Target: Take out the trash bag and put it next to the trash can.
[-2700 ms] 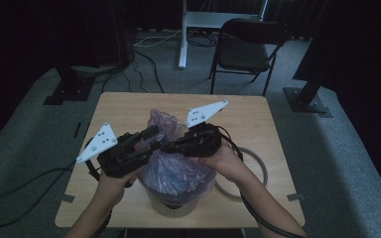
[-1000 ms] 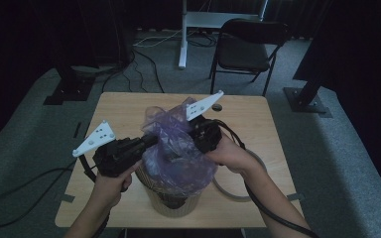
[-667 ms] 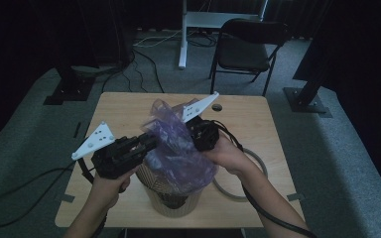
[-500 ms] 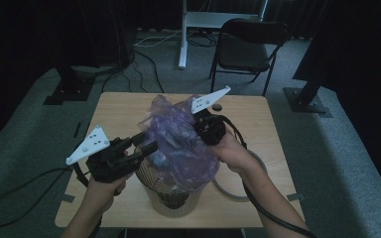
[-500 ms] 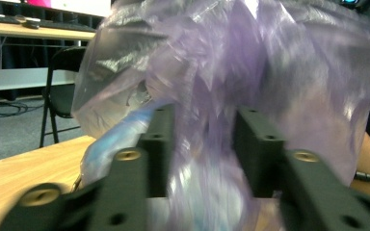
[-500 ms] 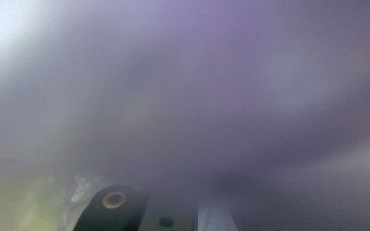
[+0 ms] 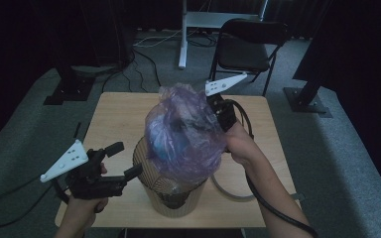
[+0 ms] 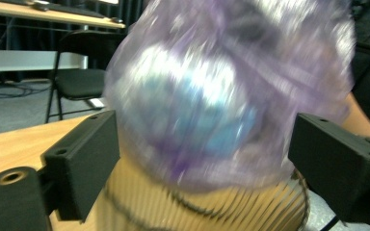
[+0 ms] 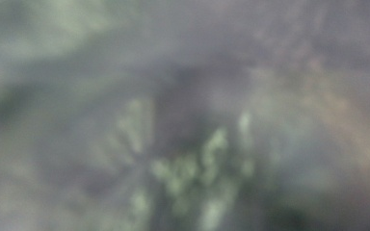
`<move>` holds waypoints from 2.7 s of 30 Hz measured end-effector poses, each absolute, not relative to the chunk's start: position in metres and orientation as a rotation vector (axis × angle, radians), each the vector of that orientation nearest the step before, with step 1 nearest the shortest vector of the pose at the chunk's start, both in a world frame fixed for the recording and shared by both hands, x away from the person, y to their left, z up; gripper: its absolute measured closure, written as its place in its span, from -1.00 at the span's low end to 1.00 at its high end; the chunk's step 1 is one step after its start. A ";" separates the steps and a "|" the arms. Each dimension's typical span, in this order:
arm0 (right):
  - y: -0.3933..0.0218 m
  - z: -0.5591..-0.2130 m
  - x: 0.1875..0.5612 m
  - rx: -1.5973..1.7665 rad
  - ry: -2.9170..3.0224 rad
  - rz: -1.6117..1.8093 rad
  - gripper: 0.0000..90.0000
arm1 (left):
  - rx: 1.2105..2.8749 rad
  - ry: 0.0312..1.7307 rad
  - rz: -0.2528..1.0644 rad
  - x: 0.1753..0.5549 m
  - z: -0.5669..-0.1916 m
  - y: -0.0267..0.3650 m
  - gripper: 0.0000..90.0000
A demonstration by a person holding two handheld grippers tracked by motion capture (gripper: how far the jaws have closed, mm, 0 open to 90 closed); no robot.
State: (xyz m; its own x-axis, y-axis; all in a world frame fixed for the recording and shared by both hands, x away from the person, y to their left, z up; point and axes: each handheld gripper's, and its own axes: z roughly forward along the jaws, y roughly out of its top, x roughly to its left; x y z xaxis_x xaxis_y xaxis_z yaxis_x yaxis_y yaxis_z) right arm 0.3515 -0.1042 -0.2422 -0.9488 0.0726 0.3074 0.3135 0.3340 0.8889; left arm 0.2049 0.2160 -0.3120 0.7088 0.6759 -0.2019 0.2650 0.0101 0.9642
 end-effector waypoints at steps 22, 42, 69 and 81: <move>-0.160 -0.187 0.406 -0.736 -2.423 -1.867 1.00 | 1.751 1.193 0.568 0.225 -0.473 0.241 -1.00; -0.173 -0.317 0.484 -1.242 -2.381 -1.582 1.00 | 1.846 1.238 0.430 0.233 -0.514 0.236 -1.00; -0.174 -0.396 0.490 -1.406 -2.346 -1.419 -0.16 | 1.837 1.273 0.373 0.234 -0.517 0.236 -1.00; -0.189 -0.387 0.465 -1.406 -2.422 -1.483 -0.60 | 1.842 1.278 0.367 0.235 -0.518 0.235 -1.00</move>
